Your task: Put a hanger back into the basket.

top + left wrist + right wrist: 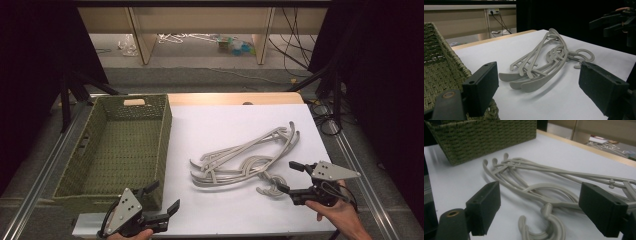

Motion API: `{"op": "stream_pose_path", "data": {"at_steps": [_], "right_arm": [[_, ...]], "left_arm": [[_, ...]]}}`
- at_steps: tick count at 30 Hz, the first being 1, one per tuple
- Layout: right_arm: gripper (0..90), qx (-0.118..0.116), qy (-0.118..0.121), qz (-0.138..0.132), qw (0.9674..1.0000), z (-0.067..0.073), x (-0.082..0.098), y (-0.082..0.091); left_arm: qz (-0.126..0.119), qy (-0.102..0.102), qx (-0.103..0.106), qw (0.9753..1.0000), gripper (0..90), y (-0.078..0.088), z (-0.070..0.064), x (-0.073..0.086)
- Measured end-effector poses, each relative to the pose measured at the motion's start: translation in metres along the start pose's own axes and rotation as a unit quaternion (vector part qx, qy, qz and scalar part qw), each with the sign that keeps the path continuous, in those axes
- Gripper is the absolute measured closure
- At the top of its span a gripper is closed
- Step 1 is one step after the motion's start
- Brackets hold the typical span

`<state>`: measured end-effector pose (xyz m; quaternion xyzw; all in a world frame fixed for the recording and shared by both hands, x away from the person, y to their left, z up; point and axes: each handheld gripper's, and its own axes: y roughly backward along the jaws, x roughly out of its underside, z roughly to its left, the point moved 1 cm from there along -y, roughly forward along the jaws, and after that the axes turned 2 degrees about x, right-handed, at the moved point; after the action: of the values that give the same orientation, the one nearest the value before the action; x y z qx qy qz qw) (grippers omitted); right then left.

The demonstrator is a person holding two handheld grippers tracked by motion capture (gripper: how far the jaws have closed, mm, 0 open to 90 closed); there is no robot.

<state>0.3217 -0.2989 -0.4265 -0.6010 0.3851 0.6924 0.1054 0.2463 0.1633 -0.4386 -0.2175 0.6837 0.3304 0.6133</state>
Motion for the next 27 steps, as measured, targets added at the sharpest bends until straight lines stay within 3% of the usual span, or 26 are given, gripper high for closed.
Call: {"op": "stream_pose_path", "data": {"at_steps": [1, 5, 10, 14, 15, 16, 18, 20, 21, 23, 26, 27], "right_arm": [[16.4, -0.003, 0.013, 0.010, 0.9999, -0.007, -0.004, -0.001], [15.9, -0.013, 0.021, 0.022, 0.9995, -0.019, -0.010, -0.005], [16.1, -0.028, 0.038, 0.056, 0.9973, -0.046, -0.021, -0.014], [17.5, -0.058, 0.057, 0.093, 0.9923, -0.059, -0.023, -0.026], [18.8, -0.075, 0.063, 0.104, 0.9897, -0.064, -0.023, -0.034], [18.8, -0.075, 0.063, 0.104, 0.9897, -0.064, -0.023, -0.034], [20.0, -0.078, 0.079, 0.119, 0.9866, -0.068, -0.022, -0.043], [20.3, -0.090, 0.091, 0.136, 0.9825, -0.072, -0.020, -0.051], [19.7, -0.098, 0.095, 0.152, 0.9789, -0.074, -0.020, -0.055], [19.8, -0.100, 0.113, 0.166, 0.9745, -0.079, -0.019, -0.063], [22.5, -0.105, 0.121, 0.176, 0.9712, -0.086, -0.020, -0.074], [23.3, -0.107, 0.119, 0.175, 0.9714, -0.087, -0.019, -0.076]], "left_arm": [[0.000, -0.001, 0.000, 1.0000, 16.1, 0.000, 0.000, 0.000], [0.000, -0.001, 0.000, 1.0000, 16.1, 0.000, 0.000, 0.000], [-0.006, -0.005, 0.008, 0.9999, 16.1, -0.002, -0.001, 0.000], [0.004, -0.006, 0.007, 1.0000, 16.1, -0.002, -0.003, 0.001], [0.005, -0.008, 0.007, 0.9999, 16.1, -0.002, -0.003, 0.001], [0.005, -0.010, 0.008, 0.9999, 16.1, -0.003, -0.003, 0.001], [0.008, -0.007, 0.009, 0.9999, 16.1, -0.004, -0.004, 0.001], [0.009, -0.008, 0.012, 0.9999, 16.1, -0.005, -0.005, 0.001], [0.004, -0.005, 0.018, 0.9998, 16.1, -0.007, -0.006, 0.002], [0.014, -0.015, 0.017, 0.9996, 16.2, -0.006, -0.006, 0.002], [0.017, -0.008, 0.018, 0.9997, 16.2, -0.007, -0.008, 0.002], [0.017, -0.001, 0.020, 0.9997, 16.2, -0.008, -0.010, 0.003]]}}
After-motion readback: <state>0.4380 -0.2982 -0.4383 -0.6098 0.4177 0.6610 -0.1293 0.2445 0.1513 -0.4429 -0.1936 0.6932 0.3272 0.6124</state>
